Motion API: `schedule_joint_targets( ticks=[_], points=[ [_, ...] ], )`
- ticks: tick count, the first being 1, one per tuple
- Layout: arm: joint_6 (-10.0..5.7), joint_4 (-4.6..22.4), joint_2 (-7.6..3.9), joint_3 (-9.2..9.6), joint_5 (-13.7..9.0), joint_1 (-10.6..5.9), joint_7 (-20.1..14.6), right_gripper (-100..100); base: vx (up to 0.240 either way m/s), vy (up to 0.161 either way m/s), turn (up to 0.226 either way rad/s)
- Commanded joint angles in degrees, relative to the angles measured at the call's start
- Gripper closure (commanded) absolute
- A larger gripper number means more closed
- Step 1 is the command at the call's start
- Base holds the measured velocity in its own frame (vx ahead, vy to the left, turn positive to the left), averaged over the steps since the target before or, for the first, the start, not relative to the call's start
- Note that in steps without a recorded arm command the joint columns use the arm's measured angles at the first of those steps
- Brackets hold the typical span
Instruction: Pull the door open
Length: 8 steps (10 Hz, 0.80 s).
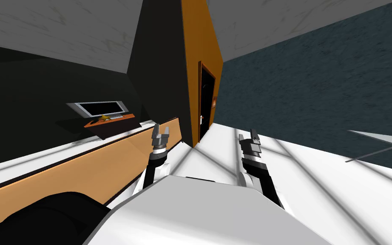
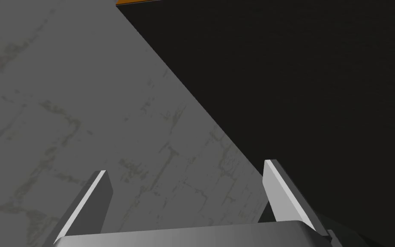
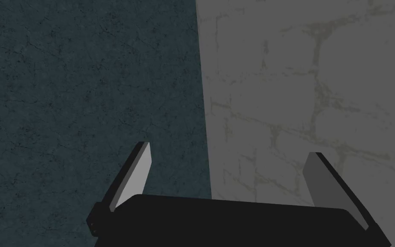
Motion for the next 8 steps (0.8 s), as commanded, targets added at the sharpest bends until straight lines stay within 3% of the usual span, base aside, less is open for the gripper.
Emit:
schedule_joint_targets(
  ticks=[1,8],
  points=[
    [-0.55,0.8,-0.82,0.46,1.6,-0.18,0.5,-100,0.191,-0.094,0.022],
    [-3.38,4.8,-3.72,2.81,9.7,-1.08,3.0,-100,0.185,-0.055,-0.008]
  ],
)
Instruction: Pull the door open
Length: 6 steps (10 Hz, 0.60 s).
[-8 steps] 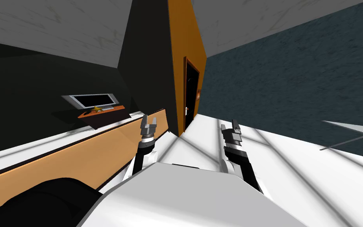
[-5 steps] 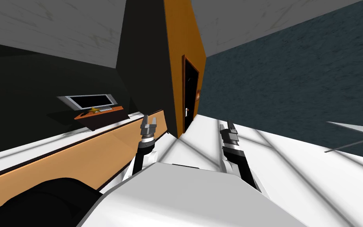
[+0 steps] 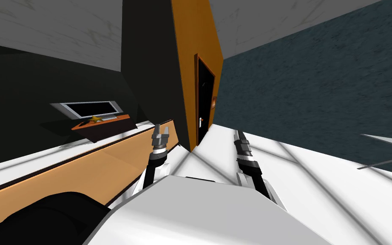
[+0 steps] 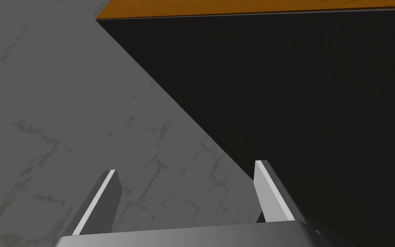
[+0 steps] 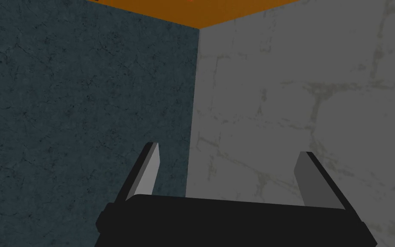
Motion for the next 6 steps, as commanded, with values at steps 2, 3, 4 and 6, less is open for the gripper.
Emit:
schedule_joint_targets(
  ticks=[2,3,4,6],
  points=[
    [-1.09,1.4,-0.96,0.84,3.1,-0.33,1.0,-100,0.145,-0.079,-0.003],
    [-1.61,2.2,-1.35,1.28,4.6,-0.50,1.4,-100,0.181,-0.064,-0.007],
    [-1.92,2.6,-1.52,1.53,5.5,-0.60,1.7,-100,0.181,-0.053,-0.002],
    [-2.84,3.9,-2.03,2.29,8.1,-0.89,2.5,-100,0.143,-0.068,-0.004]
  ],
)
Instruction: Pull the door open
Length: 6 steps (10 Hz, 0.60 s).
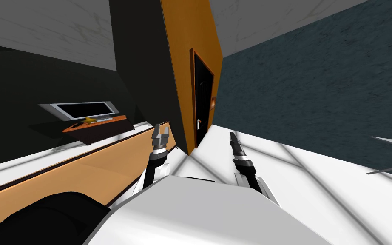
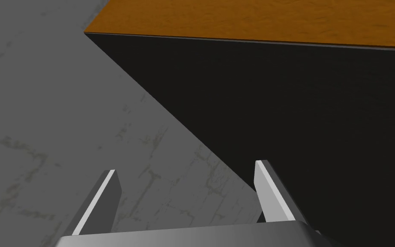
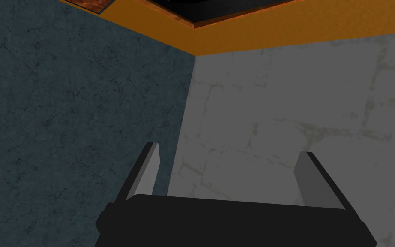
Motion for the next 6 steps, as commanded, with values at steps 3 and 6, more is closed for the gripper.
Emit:
schedule_joint_targets(
  ticks=[3,6],
  points=[
    [-1.44,1.8,-0.76,1.32,4.3,-0.28,1.4,-100,0.138,-0.058,-0.003],
    [-2.46,3.3,-1.15,2.16,7.2,-0.60,2.3,-100,0.101,-0.049,-0.001]
  ],
)
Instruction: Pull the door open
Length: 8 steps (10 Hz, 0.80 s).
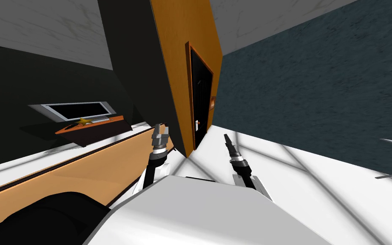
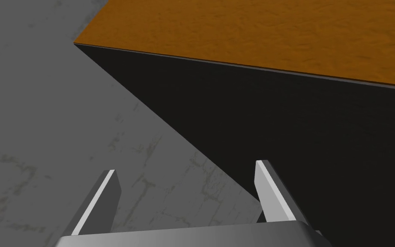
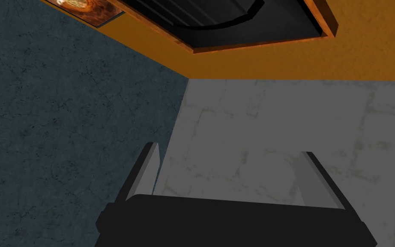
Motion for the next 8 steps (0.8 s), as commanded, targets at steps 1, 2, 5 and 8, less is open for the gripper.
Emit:
schedule_joint_targets(
  ticks=[1,2,5,8],
  points=[
    [-0.49,0.8,-0.21,0.48,1.6,-0.32,0.5,-100,0.078,-0.043,-0.004],
    [-0.83,1.3,-0.34,0.76,2.6,-0.43,0.8,-100,0.090,-0.039,0.000],
    [-1.89,2.8,-0.60,1.64,5.6,-0.77,1.8,-100,0.103,-0.046,-0.002],
    [-2.97,4.3,-0.83,2.54,8.7,-1.11,2.7,-100,0.104,-0.048,-0.001]
  ],
)
